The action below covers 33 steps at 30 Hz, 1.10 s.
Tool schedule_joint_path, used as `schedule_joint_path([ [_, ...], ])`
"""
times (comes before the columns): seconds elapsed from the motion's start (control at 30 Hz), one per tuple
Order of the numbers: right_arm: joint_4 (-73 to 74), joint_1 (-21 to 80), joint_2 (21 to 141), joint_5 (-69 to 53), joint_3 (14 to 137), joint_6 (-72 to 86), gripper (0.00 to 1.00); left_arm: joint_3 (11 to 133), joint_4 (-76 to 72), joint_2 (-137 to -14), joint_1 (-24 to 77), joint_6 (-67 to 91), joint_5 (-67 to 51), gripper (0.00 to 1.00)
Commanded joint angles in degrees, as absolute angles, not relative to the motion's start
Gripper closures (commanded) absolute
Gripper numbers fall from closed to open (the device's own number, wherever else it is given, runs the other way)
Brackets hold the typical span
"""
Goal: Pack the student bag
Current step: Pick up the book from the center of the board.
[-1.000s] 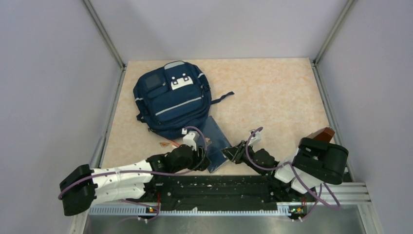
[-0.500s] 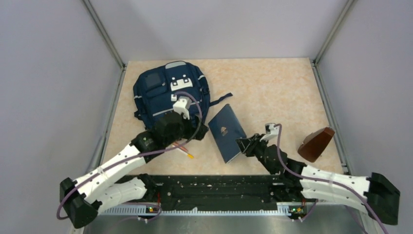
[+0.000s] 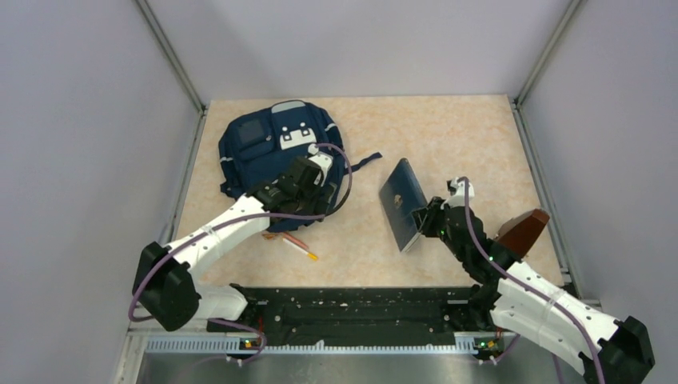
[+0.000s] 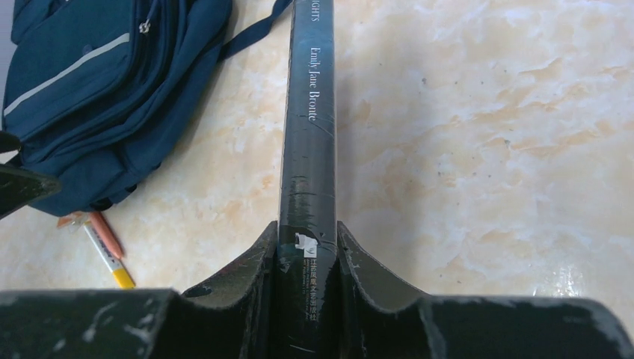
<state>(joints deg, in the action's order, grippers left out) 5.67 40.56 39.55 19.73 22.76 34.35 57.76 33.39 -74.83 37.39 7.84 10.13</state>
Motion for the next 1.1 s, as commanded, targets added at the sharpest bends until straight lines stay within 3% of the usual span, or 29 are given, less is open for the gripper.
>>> schedule_joint_path([
  [0.0, 1.0, 39.6, 39.3, 13.4, 25.1, 32.2, 1.00, 58.2, 33.7, -75.7, 36.7, 4.2, 18.7, 0.19],
  [0.3, 3.0, 39.1, 38.6, 14.1, 25.4, 29.8, 1.00, 56.3, 34.8, -75.7, 34.0, 5.2, 18.3, 0.30],
  [0.77, 4.6, 38.9, 35.1, 15.4, 23.8, 31.3, 1.00, 56.6, 37.2, -79.1, 32.2, 2.8, 19.6, 0.37],
  [1.07, 6.0, 38.8, 32.3, 16.2, 23.3, 31.6, 1.00, 56.4, 34.8, -79.7, 31.6, 2.5, 21.8, 0.51],
])
